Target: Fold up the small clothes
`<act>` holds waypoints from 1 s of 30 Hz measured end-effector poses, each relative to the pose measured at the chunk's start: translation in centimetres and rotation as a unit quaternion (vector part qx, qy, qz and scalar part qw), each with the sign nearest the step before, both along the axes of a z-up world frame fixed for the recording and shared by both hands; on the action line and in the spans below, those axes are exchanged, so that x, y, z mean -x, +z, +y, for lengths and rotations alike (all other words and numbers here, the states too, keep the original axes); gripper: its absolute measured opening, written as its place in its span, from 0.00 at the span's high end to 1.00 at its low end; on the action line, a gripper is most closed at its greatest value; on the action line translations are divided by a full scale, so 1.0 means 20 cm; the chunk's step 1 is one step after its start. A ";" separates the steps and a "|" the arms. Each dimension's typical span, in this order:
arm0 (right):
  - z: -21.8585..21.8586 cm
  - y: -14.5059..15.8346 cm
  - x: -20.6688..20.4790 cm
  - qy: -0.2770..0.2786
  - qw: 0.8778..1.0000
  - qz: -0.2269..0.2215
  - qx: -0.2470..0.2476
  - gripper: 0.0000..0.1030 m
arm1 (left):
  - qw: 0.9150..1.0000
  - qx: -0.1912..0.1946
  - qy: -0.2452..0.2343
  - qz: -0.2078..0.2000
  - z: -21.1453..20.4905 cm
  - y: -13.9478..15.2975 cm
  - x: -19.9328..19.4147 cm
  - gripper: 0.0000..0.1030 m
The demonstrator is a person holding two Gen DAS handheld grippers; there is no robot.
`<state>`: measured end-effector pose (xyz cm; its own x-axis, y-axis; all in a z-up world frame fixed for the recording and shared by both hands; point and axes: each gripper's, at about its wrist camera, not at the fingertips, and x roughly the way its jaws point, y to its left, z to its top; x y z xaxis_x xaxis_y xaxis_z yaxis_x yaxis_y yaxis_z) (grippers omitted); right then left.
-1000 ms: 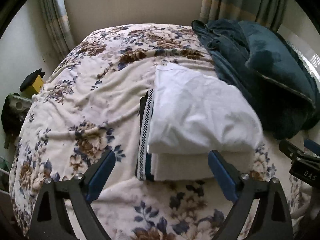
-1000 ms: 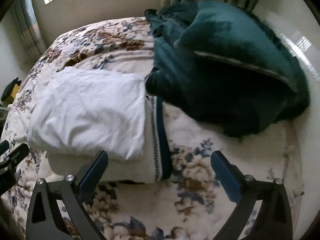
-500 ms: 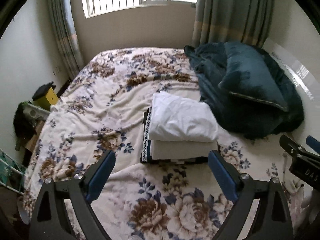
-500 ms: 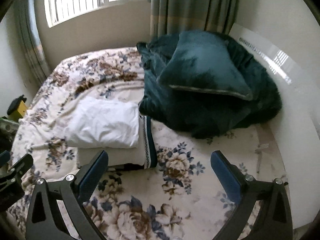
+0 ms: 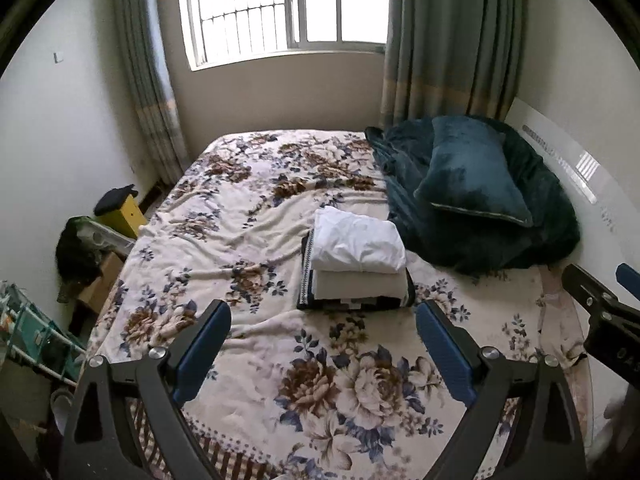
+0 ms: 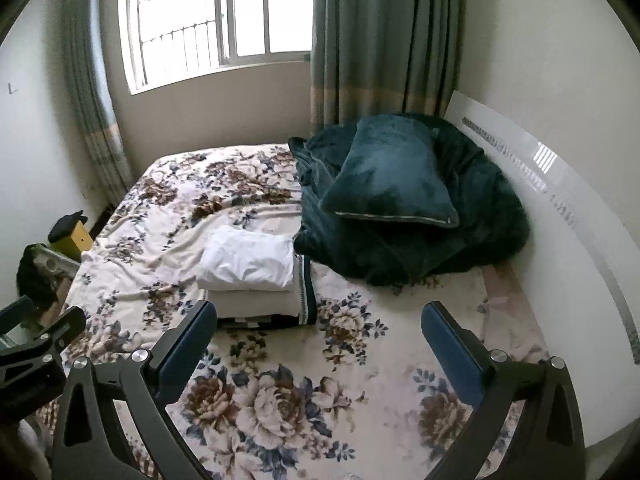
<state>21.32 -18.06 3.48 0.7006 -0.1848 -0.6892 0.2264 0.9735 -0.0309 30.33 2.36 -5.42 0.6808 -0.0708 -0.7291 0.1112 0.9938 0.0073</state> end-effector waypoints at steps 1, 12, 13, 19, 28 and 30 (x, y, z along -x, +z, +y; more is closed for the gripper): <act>0.01 0.04 0.05 0.003 1.000 -0.003 0.002 0.00 | 1.000 0.004 0.000 -0.001 0.01 0.02 0.03 0.08; 0.04 0.16 0.26 0.015 1.000 -0.012 0.005 0.00 | 1.000 0.007 0.000 -0.006 0.02 0.08 0.20 0.05; 0.04 0.16 0.26 0.016 1.000 -0.012 0.005 0.00 | 1.000 0.007 0.000 -0.006 0.02 0.08 0.22 0.00; 0.07 0.18 0.31 0.021 1.000 -0.013 0.013 0.00 | 1.000 0.013 0.009 -0.006 0.02 0.09 0.26 0.00; 0.09 0.22 0.28 0.031 0.999 -0.019 0.014 0.00 | 1.000 0.009 0.017 -0.011 0.04 0.10 0.27 0.00; 0.09 0.22 0.28 0.032 0.999 -0.019 0.014 0.00 | 1.000 0.008 0.020 -0.011 0.04 0.11 0.27 0.00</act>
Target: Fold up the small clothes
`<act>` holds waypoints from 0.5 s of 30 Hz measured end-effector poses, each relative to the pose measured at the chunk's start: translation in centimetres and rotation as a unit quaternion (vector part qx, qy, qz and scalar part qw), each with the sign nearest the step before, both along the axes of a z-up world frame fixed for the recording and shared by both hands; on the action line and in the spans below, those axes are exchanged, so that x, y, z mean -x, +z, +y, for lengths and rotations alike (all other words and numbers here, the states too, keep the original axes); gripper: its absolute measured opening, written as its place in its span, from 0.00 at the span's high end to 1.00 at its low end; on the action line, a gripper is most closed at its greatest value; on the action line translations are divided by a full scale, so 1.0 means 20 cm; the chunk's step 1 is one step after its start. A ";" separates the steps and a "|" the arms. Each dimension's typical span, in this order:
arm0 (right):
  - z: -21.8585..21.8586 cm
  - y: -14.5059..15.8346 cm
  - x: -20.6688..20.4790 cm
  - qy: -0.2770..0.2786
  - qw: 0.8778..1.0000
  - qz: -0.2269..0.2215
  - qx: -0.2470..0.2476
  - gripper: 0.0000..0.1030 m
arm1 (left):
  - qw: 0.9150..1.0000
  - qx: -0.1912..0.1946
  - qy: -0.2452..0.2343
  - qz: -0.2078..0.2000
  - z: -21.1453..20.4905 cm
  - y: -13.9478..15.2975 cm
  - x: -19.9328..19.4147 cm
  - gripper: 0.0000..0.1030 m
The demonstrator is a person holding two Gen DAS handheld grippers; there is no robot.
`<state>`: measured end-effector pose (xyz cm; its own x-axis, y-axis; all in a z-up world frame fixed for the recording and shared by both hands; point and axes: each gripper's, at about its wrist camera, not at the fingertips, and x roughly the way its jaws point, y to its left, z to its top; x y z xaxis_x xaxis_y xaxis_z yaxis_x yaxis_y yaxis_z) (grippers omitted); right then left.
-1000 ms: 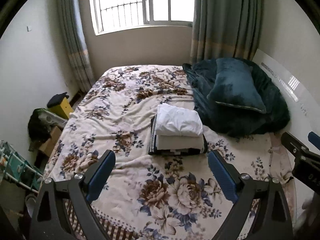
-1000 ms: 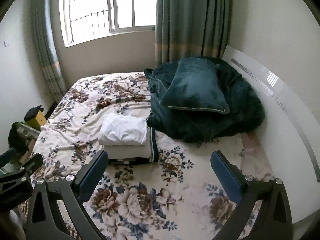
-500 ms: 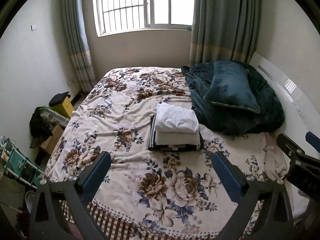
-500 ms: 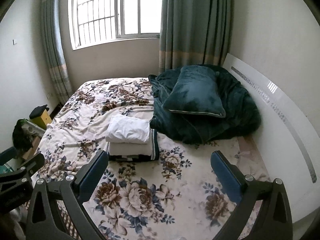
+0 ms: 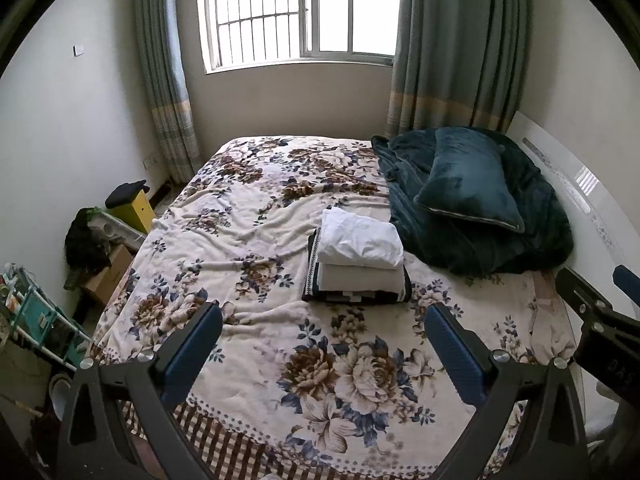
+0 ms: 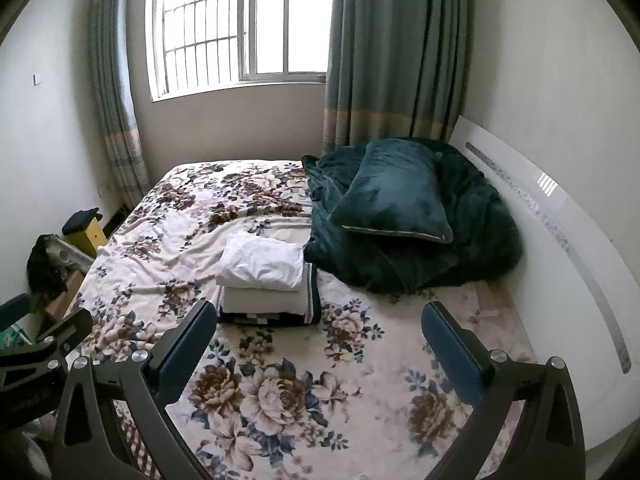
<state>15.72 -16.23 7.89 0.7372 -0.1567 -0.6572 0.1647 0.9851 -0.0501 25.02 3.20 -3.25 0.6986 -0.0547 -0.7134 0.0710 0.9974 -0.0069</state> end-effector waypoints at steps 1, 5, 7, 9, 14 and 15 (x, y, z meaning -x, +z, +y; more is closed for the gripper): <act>0.00 0.00 0.00 -0.001 1.000 0.000 -0.001 0.00 | 1.000 -0.001 0.000 0.000 0.00 0.00 0.00 0.00; 0.00 0.00 0.00 0.000 1.000 0.002 -0.004 0.00 | 1.000 -0.003 0.001 -0.002 0.00 0.01 -0.01 0.00; 0.01 -0.01 0.00 0.002 1.000 0.004 -0.003 0.00 | 1.000 -0.003 0.003 -0.003 0.01 0.01 0.00 0.00; 0.01 -0.01 0.00 0.002 1.000 0.004 -0.004 0.00 | 1.000 -0.002 0.003 -0.003 0.01 0.01 -0.01 0.00; 0.02 -0.01 0.00 0.003 1.000 0.004 -0.005 0.00 | 1.000 -0.003 0.003 -0.004 0.01 0.01 0.00 0.00; 0.01 -0.01 0.00 0.003 1.000 0.004 -0.005 0.00 | 1.000 -0.003 0.003 -0.005 0.00 0.01 0.00 0.00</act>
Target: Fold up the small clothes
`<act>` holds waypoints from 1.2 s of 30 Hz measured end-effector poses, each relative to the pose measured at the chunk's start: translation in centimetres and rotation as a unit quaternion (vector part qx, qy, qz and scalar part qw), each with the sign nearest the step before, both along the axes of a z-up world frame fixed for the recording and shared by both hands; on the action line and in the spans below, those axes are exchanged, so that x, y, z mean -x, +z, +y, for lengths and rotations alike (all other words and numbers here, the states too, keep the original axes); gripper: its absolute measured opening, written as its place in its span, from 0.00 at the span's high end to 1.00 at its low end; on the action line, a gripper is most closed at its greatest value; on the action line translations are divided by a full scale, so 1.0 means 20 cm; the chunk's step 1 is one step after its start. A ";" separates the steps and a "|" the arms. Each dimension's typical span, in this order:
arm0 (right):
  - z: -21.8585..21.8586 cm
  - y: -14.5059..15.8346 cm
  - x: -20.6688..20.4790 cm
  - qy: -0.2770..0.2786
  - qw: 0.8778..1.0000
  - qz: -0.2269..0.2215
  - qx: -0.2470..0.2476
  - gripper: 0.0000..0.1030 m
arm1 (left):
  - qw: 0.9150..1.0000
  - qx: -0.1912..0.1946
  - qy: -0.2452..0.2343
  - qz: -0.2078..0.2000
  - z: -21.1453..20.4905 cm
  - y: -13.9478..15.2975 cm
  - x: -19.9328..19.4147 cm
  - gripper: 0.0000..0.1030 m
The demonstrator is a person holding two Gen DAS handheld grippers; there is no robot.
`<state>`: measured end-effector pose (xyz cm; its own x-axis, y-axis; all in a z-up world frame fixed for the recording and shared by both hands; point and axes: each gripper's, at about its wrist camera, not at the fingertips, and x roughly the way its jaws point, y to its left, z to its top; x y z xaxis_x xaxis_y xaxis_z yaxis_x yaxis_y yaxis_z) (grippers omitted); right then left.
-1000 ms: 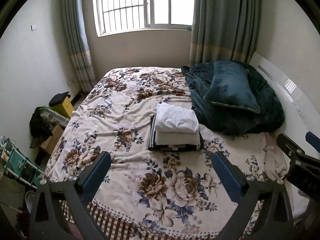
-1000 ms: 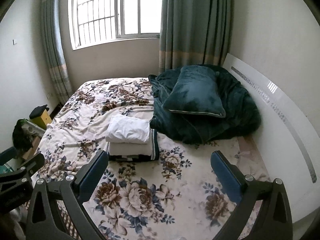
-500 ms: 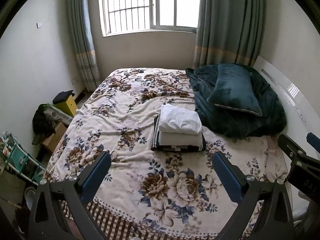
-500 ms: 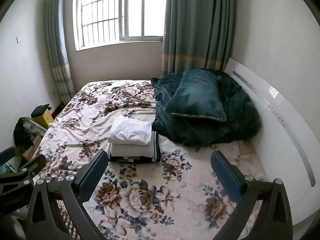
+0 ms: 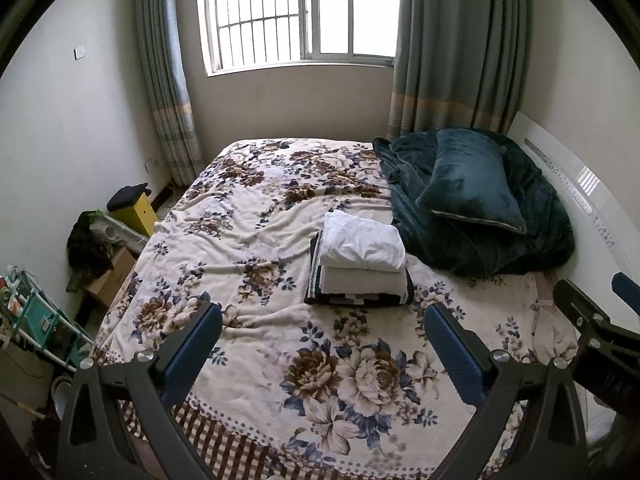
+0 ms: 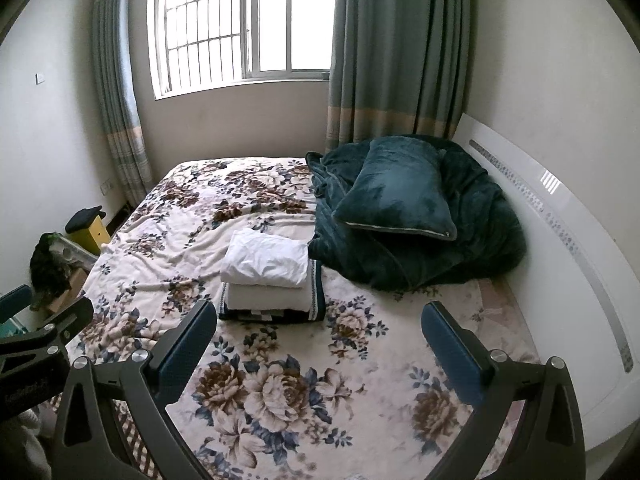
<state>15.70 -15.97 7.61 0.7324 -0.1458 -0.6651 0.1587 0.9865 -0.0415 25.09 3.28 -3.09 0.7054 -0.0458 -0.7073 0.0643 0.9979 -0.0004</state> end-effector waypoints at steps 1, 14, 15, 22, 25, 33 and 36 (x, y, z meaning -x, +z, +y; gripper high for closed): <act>0.00 0.00 0.00 0.000 1.000 0.000 0.000 0.00 | 1.000 -0.001 0.000 0.000 0.00 0.00 0.00 0.00; 0.04 -0.01 0.03 0.002 1.000 0.001 -0.005 0.00 | 1.000 -0.005 0.001 -0.003 -0.01 0.02 0.00 0.00; 0.03 -0.01 0.03 0.002 1.000 0.002 -0.004 0.00 | 1.000 -0.006 0.000 -0.002 -0.01 0.02 0.00 0.00; 0.03 -0.01 0.03 0.001 1.000 0.001 -0.005 0.00 | 1.000 -0.008 0.005 -0.005 0.00 0.03 0.02 0.00; 0.04 -0.01 0.04 0.001 1.000 0.001 -0.005 0.00 | 1.000 -0.009 0.006 -0.006 0.01 0.04 0.02 0.00; 0.03 -0.02 0.04 -0.001 1.000 0.000 -0.005 0.00 | 1.000 -0.008 0.005 -0.006 0.01 0.03 0.02 0.00; 0.03 -0.02 0.04 -0.002 1.000 0.001 -0.005 0.00 | 1.000 -0.009 0.005 -0.006 0.01 0.03 0.03 0.00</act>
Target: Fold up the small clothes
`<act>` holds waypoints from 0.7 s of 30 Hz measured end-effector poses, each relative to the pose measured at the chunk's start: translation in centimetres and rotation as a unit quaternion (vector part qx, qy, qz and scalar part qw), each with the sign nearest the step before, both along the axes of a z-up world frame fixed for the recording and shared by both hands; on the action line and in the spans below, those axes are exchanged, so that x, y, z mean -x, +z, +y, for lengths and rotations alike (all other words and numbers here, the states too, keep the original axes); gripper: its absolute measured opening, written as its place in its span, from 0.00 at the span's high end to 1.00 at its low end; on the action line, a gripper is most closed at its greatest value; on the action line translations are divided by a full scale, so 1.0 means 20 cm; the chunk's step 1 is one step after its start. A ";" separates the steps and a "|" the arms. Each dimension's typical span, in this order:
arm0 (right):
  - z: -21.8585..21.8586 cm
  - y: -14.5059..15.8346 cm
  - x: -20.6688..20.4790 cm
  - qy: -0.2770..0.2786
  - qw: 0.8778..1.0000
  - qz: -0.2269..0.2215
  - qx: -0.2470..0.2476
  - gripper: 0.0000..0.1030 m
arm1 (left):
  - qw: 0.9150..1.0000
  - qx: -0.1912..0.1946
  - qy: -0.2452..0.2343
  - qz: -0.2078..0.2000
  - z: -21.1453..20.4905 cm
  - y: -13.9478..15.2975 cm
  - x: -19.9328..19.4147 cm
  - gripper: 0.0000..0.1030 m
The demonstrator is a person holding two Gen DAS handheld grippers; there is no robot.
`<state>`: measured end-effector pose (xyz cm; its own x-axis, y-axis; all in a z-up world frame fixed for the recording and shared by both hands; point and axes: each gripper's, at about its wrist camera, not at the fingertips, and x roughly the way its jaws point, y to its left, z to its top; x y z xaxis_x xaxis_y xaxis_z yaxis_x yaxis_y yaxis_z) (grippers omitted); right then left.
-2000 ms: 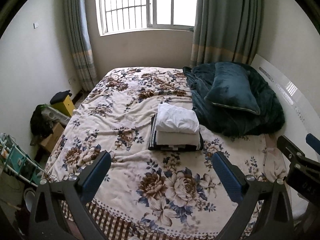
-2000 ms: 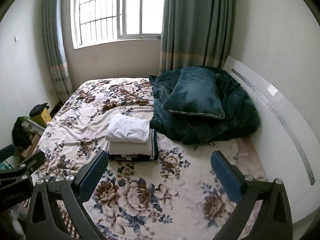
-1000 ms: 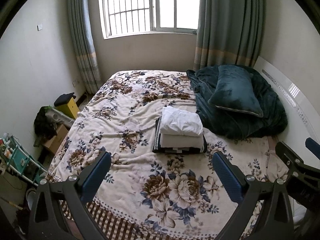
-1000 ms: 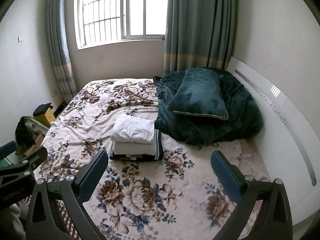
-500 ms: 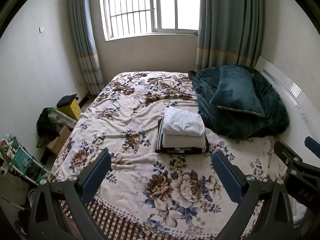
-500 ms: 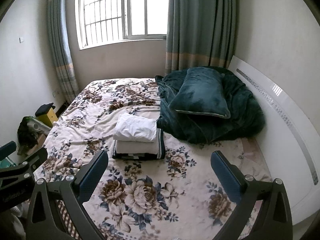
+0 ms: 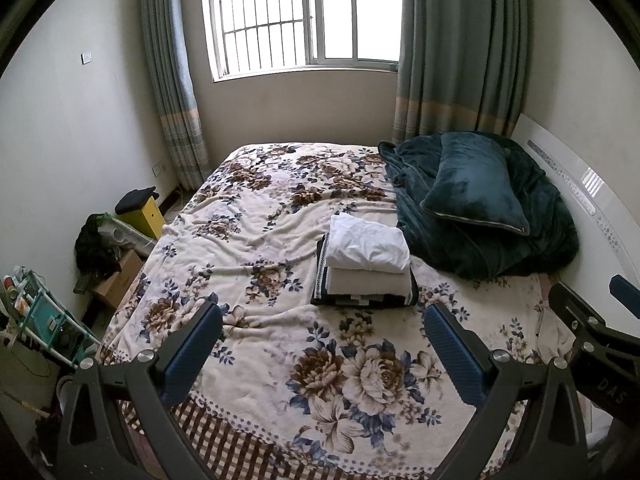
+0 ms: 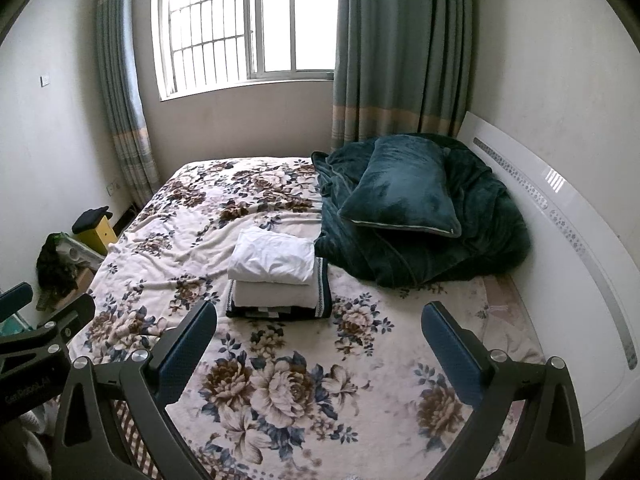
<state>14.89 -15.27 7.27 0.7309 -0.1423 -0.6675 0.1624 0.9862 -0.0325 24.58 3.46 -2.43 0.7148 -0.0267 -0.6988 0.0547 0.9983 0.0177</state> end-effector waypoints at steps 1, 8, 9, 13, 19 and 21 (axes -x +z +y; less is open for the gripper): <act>0.01 0.00 0.00 0.000 1.000 0.000 -0.001 0.00 | 1.000 0.001 0.000 0.001 0.00 0.00 0.00 0.00; 0.01 0.00 0.01 -0.002 1.000 0.000 -0.001 0.00 | 1.000 0.002 0.005 0.001 0.02 0.01 0.03 0.00; 0.01 0.00 0.01 -0.002 1.000 0.001 -0.001 0.00 | 1.000 0.002 0.004 0.001 0.01 0.01 0.03 0.00; 0.02 -0.01 0.02 -0.003 1.000 0.000 -0.002 0.00 | 1.000 0.001 0.006 0.001 0.02 0.00 0.04 0.00; 0.02 -0.01 0.02 -0.003 1.000 0.000 -0.001 0.00 | 1.000 0.001 0.008 -0.001 0.02 0.01 0.06 0.00; 0.02 -0.01 0.03 -0.004 1.000 0.000 -0.001 0.00 | 1.000 0.000 0.008 -0.001 0.02 0.01 0.06 0.00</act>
